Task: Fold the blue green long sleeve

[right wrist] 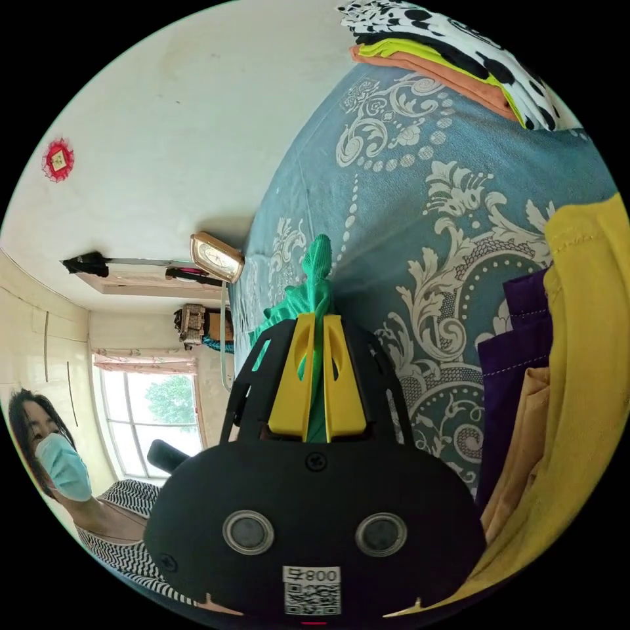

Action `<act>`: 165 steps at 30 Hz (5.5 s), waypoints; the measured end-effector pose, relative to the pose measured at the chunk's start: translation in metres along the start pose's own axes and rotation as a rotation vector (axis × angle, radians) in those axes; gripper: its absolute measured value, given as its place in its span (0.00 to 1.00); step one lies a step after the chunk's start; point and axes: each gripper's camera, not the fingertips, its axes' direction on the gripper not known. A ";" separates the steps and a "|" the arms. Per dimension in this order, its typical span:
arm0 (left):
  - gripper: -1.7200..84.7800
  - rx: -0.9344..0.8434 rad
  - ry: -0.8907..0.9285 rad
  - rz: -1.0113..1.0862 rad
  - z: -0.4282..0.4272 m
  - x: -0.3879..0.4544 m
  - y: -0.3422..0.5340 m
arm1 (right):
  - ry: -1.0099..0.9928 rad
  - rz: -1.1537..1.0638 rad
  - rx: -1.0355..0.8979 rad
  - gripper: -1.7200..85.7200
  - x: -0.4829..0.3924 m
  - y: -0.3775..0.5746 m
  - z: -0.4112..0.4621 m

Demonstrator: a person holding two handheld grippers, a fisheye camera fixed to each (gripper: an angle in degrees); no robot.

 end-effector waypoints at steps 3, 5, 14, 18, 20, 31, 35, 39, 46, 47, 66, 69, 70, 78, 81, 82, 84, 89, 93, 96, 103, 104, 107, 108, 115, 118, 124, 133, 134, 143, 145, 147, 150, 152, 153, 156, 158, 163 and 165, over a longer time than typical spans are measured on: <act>0.04 0.060 0.021 -0.052 -0.050 -0.022 0.019 | -0.068 -0.047 0.020 0.04 -0.021 -0.001 0.011; 0.04 0.123 0.045 -0.124 -0.096 -0.047 0.041 | -0.096 -0.091 0.021 0.04 -0.040 0.000 0.025; 0.04 0.331 0.012 -0.454 -0.266 -0.142 0.156 | -0.177 -0.317 -0.073 0.04 -0.144 0.005 0.170; 0.04 0.386 -0.012 -0.590 -0.314 -0.179 0.206 | -0.151 -0.361 -0.157 0.04 -0.167 0.007 0.265; 0.04 0.439 0.020 -0.695 -0.337 -0.205 0.240 | -0.117 -0.370 -0.187 0.04 -0.169 0.008 0.304; 0.04 0.502 0.083 -0.895 -0.402 -0.276 0.327 | 0.058 -0.358 -0.298 0.04 -0.132 0.006 0.482; 0.04 0.509 0.083 -0.915 -0.424 -0.289 0.346 | 0.080 -0.350 -0.323 0.04 -0.111 0.002 0.523; 0.05 0.507 0.082 -0.924 -0.441 -0.294 0.359 | 0.073 -0.340 -0.378 0.05 -0.087 -0.002 0.566; 0.04 0.542 0.030 -0.962 -0.483 -0.286 0.389 | 0.028 -0.423 -0.386 0.04 -0.073 0.004 0.591; 0.04 0.549 0.006 -0.966 -0.491 -0.282 0.393 | 0.029 -0.436 -0.384 0.04 -0.074 0.005 0.590; 0.02 0.309 -0.224 -0.814 -0.487 -0.258 0.347 | 0.358 -0.764 -0.430 0.02 -0.033 0.073 0.672; 0.02 0.310 -0.234 -0.812 -0.484 -0.254 0.347 | 0.476 -0.791 -0.530 0.02 -0.013 0.080 0.725; 0.02 0.303 -0.237 -0.810 -0.483 -0.253 0.345 | 0.452 -0.779 -0.525 0.02 -0.009 0.079 0.731; 0.02 0.302 -0.265 -0.788 -0.487 -0.230 0.335 | 0.503 -0.822 -0.407 0.04 0.009 0.120 0.660; 0.02 0.282 -0.260 -0.773 -0.483 -0.220 0.331 | 0.526 -0.770 -0.355 0.07 0.046 0.162 0.598; 0.02 0.279 -0.253 -0.769 -0.482 -0.216 0.329 | 0.553 -0.741 -0.348 0.08 0.062 0.183 0.576; 0.02 0.281 -0.244 -0.752 -0.479 -0.208 0.326 | 0.603 -0.702 -0.326 0.08 0.085 0.217 0.548; 0.02 0.239 -0.238 -0.711 -0.462 -0.187 0.308 | 0.645 -0.631 -0.349 0.10 0.131 0.284 0.533; 0.02 0.196 -0.255 -0.711 -0.450 -0.180 0.300 | 0.655 -0.668 -0.352 0.11 0.144 0.306 0.560; 0.02 0.182 -0.262 -0.724 -0.442 -0.177 0.298 | 0.642 -0.696 -0.323 0.10 0.140 0.309 0.572; 0.02 0.142 -0.306 -0.756 -0.422 -0.178 0.294 | 0.694 -0.783 -0.325 0.05 0.135 0.319 0.577; 0.02 0.133 -0.322 -0.752 -0.420 -0.178 0.294 | 0.696 -0.799 -0.317 0.05 0.131 0.321 0.574; 0.02 0.111 -0.337 -0.748 -0.411 -0.181 0.294 | 0.734 -0.883 -0.320 0.04 0.115 0.327 0.567; 0.02 0.108 -0.339 -0.750 -0.410 -0.182 0.295 | 0.767 -0.914 -0.345 0.04 0.114 0.329 0.570; 0.02 0.123 -0.312 -0.775 -0.397 -0.187 0.301 | 0.828 -0.958 -0.428 0.03 0.136 0.324 0.577; 0.02 0.192 -0.290 -0.785 -0.407 -0.184 0.303 | 0.787 -0.920 -0.425 0.02 0.128 0.314 0.549; 0.02 0.148 -0.301 -0.784 -0.392 -0.202 0.312 | 0.577 -0.817 -0.322 0.02 0.113 0.266 0.513; 0.04 0.129 -0.196 -0.581 -0.385 -0.169 0.283 | 0.472 -0.647 -0.415 0.03 0.143 0.204 0.481; 0.05 0.087 -0.128 -0.536 -0.373 -0.164 0.274 | 0.445 -0.613 -0.413 0.03 0.147 0.199 0.473; 0.07 -0.003 0.314 -0.705 -0.315 -0.215 0.263 | 0.059 -0.211 -0.375 0.10 0.207 0.118 0.394; 0.06 0.032 0.359 -0.750 -0.315 -0.226 0.271 | 0.020 -0.167 -0.397 0.11 0.212 0.105 0.390; 0.05 0.072 0.409 -0.784 -0.317 -0.234 0.278 | -0.009 -0.139 -0.412 0.12 0.214 0.097 0.388; 0.04 0.100 0.435 -0.792 -0.323 -0.241 0.285 | -0.067 -0.080 -0.428 0.12 0.218 0.085 0.384; 0.04 0.103 0.438 -0.785 -0.329 -0.246 0.288 | -0.076 -0.071 -0.434 0.12 0.217 0.080 0.382; 0.04 0.104 0.438 -0.783 -0.331 -0.248 0.289 | -0.077 -0.069 -0.438 0.12 0.215 0.077 0.380; 0.03 0.105 0.436 -0.778 -0.338 -0.255 0.295 | -0.105 -0.048 -0.446 0.11 0.211 0.068 0.376; 0.03 0.111 0.439 -0.781 -0.344 -0.261 0.300 | -0.114 -0.044 -0.454 0.11 0.208 0.065 0.376; 0.03 0.139 0.438 -0.783 -0.365 -0.272 0.313 | -0.114 -0.048 -0.454 0.07 0.195 0.060 0.365; 0.03 0.166 0.440 -0.792 -0.377 -0.277 0.322 | -0.138 -0.043 -0.447 0.06 0.189 0.059 0.357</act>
